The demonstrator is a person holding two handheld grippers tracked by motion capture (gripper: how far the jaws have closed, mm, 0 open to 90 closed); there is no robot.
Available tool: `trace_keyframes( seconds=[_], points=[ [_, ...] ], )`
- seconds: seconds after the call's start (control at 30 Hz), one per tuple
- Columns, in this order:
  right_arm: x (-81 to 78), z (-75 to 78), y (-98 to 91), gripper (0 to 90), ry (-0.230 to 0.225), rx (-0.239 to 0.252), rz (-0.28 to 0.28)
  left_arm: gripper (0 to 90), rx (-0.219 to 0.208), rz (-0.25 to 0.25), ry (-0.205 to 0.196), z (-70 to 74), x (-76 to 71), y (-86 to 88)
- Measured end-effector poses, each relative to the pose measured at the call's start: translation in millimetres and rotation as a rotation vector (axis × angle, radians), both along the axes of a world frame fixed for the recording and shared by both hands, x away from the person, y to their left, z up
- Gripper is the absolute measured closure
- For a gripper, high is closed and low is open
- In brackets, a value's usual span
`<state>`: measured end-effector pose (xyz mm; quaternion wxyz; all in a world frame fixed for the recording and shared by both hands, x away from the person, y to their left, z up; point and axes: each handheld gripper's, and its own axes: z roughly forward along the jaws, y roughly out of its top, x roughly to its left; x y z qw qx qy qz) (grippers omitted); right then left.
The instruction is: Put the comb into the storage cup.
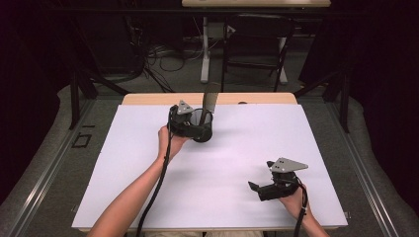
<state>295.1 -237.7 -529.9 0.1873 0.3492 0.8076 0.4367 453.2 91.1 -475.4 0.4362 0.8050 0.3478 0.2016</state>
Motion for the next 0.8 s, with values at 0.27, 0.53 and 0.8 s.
trace_keyframes(
  seconds=[0.27,0.53,0.8],
  points=[
    [-1.2,1.3,-0.1,0.5,-0.001,0.001,-0.001,6.6,0.03,-0.011,0.04,-0.2,-6.5,8.0],
    [-1.2,1.3,-0.6,0.4,-0.003,0.001,-0.001,0.2,0.081,-0.027,0.047,0.1,-15.5,12.2],
    [-0.7,0.7,-1.2,0.2,0.006,0.003,-0.004,0.1,0.08,-0.03,0.047,-0.8,-25.2,24.7]
  ],
)
